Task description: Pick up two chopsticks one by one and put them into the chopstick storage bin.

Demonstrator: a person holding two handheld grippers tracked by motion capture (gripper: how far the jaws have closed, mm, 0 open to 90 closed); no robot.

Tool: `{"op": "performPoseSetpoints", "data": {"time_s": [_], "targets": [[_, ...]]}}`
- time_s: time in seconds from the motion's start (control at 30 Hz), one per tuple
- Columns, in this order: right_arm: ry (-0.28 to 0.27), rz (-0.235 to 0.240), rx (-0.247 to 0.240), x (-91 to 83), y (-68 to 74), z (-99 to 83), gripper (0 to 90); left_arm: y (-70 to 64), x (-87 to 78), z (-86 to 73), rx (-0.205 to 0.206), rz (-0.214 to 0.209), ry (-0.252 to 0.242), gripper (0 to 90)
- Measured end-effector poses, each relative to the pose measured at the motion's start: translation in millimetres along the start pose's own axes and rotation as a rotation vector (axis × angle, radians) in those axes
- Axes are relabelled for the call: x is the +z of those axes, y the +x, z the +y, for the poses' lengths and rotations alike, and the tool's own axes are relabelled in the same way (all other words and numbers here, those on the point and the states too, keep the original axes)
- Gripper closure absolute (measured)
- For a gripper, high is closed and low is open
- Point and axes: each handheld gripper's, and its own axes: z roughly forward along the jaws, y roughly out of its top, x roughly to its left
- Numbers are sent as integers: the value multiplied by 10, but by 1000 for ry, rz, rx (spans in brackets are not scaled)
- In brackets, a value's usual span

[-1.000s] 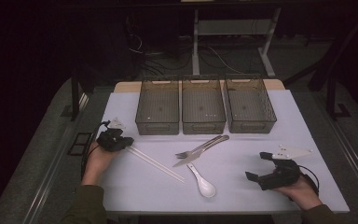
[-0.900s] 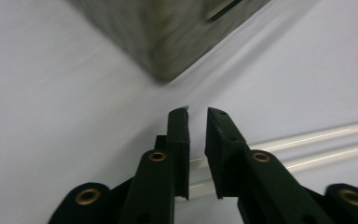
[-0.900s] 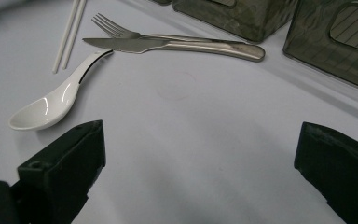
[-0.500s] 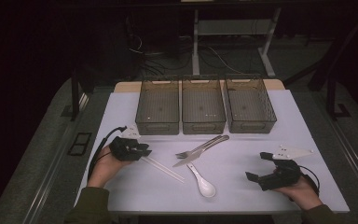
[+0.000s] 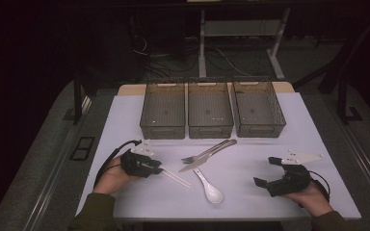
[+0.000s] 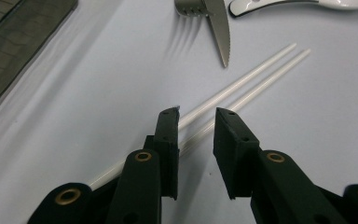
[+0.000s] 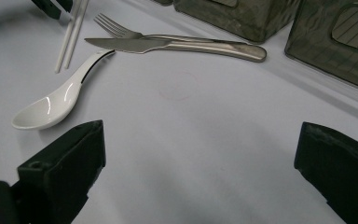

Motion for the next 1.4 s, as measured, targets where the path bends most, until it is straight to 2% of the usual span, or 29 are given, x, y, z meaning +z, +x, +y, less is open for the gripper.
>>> {"op": "performPoseSetpoints", "data": {"time_s": [0.23, 0.5, 0.57, 0.67, 0.8, 0.83, 1.1, 1.4], "targets": [[0, 1, -1, 2, 2, 0, 19, 13, 48, -10, 11, -16, 10, 695], [0, 3, -2, 4, 3, 0, 19, 7, 52, -10, 61, -15, 15, 694], [0, 3, -2, 4, 2, 1, 19, 7, 62, -11, 62, -17, 15, 692], [0, 3, -3, 4, 3, 1, 19, -2, 104, -22, 73, -25, 41, 690], [0, 3, -1, 2, 3, 1, 19, -16, 97, -15, 75, -26, 49, 691], [0, 3, -1, 2, 3, 0, 19, -26, 100, -15, 69, -27, 44, 691], [-1, 1, -2, -5, -6, -2, 19, -129, 75, -25, 94, -36, 69, 706], [0, 0, -1, -2, -2, -1, 19, -267, 9, -115, 99, -35, 66, 718]]}}
